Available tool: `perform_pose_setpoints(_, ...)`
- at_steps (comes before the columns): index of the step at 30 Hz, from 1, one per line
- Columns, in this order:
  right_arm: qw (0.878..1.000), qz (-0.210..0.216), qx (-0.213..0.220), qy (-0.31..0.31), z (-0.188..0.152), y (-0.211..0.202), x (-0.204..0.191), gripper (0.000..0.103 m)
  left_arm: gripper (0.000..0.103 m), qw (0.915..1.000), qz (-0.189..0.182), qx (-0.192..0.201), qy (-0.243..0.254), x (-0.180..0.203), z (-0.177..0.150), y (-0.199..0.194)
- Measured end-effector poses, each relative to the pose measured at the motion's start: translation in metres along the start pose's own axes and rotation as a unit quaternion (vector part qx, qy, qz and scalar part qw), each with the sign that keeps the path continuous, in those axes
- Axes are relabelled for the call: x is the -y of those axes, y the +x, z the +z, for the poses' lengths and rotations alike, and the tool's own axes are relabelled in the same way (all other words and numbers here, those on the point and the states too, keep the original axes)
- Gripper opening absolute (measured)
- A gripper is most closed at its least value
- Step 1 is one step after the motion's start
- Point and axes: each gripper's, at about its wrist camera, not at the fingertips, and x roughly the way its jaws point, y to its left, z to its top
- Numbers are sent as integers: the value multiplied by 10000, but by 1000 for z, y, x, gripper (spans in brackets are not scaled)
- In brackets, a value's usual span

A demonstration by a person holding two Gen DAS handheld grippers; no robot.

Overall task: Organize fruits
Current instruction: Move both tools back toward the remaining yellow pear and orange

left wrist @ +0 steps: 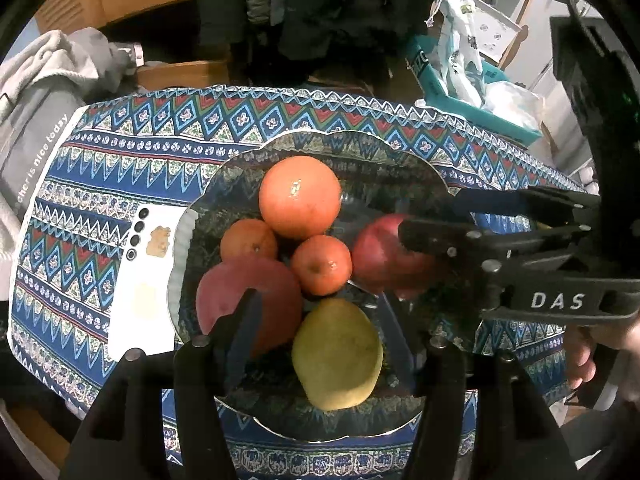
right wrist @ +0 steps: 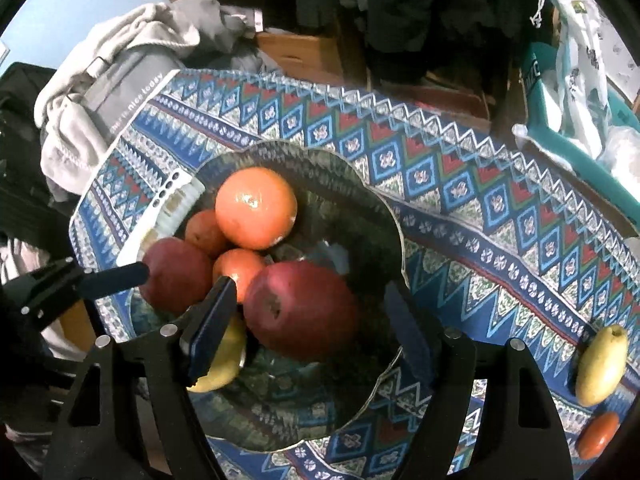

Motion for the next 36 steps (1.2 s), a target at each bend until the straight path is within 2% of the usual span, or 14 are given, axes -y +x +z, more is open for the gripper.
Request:
perform_pose_setpoints(8, 9997, -91, 217, 111, 2, -25, 3, 78, 62, 10000, -39, 60, 25, 6, 0, -9)
perform_pose_setpoints(21, 9960, -543, 704, 87, -9, -90, 11, 78, 67, 9991, -150, 389, 100, 25, 7, -41)
perform_pose_setpoints(25, 9940, -671, 857, 56, -16, -110, 13, 79, 72, 9984, -134, 513, 195, 35, 8, -52)
perform_pose_setpoints(36, 9876, -877, 1294, 145, -40, -165, 25, 81, 75, 9958, -233, 799, 380, 68, 10, -83)
